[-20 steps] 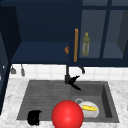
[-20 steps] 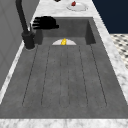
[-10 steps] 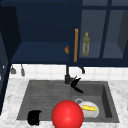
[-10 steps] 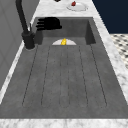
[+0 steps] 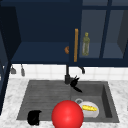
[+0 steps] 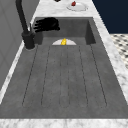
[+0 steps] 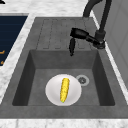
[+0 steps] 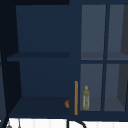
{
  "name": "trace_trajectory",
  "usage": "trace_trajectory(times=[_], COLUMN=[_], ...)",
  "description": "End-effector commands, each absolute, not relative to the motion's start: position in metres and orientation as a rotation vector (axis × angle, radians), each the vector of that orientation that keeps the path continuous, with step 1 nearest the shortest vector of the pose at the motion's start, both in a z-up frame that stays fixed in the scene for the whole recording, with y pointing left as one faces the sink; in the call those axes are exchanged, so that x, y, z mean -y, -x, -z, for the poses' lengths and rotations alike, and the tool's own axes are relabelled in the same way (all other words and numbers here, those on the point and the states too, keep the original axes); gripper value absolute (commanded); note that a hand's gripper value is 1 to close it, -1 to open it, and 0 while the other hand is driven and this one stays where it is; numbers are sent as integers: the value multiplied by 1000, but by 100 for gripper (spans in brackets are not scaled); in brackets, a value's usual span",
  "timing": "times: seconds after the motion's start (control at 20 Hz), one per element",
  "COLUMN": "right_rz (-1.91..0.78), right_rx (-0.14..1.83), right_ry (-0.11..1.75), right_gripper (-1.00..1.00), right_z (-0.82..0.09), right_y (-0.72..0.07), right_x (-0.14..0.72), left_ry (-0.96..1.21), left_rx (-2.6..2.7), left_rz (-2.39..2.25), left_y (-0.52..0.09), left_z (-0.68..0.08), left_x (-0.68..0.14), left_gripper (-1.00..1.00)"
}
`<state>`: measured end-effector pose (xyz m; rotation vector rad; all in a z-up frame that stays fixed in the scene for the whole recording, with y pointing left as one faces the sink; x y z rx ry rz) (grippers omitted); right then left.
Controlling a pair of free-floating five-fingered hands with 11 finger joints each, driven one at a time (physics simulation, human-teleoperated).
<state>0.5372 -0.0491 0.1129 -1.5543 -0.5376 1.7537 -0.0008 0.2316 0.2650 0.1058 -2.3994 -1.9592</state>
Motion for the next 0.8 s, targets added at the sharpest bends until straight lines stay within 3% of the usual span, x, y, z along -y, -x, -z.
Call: trace_trajectory(times=[0.0, 0.75], right_rz=[-1723, -1634], right_rx=[699, 856], right_ry=[1480, 1515], right_gripper=[-100, -100], right_z=[-110, -119], right_y=[-540, -535], right_x=[49, 61], left_ry=[-106, -106], left_rx=[2399, 2399], left_rz=[1959, 1959], left_y=[1, 1], left_z=[-265, -265], left_x=[-232, -232], left_gripper=[0, 0])
